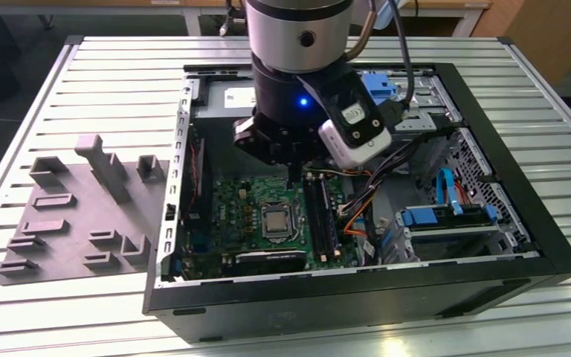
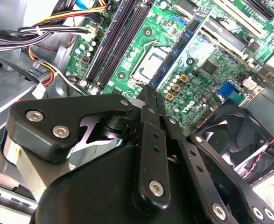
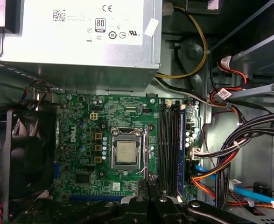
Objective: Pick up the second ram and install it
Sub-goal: 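Insert the second ram into the second slot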
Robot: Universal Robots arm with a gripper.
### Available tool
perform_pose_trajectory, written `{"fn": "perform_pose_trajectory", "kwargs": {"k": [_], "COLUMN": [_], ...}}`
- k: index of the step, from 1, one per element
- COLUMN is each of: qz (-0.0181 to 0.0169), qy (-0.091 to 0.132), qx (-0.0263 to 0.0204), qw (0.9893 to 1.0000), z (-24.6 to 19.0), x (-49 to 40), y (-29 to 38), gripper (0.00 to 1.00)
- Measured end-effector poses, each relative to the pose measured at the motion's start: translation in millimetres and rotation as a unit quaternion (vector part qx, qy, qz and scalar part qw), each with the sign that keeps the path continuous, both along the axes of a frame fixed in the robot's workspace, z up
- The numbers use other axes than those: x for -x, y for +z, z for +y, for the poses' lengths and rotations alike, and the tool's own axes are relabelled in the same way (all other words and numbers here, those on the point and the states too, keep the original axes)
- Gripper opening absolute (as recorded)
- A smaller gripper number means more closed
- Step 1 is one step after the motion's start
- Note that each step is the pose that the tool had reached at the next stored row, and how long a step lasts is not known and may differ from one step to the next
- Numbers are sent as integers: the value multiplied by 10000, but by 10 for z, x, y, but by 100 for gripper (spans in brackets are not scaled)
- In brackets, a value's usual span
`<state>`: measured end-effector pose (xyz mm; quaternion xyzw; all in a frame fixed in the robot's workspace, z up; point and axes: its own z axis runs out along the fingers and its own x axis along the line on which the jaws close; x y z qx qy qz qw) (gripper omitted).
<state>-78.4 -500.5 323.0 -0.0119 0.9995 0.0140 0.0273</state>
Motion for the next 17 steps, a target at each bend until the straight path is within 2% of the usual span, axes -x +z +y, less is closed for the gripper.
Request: {"fn": "perform_pose_trajectory", "kwargs": {"k": [17], "qz": [0], "qy": [-2], "qx": [1], "qw": [10000], "z": [0], "x": [-50], "y": [-54], "gripper": [11]}}
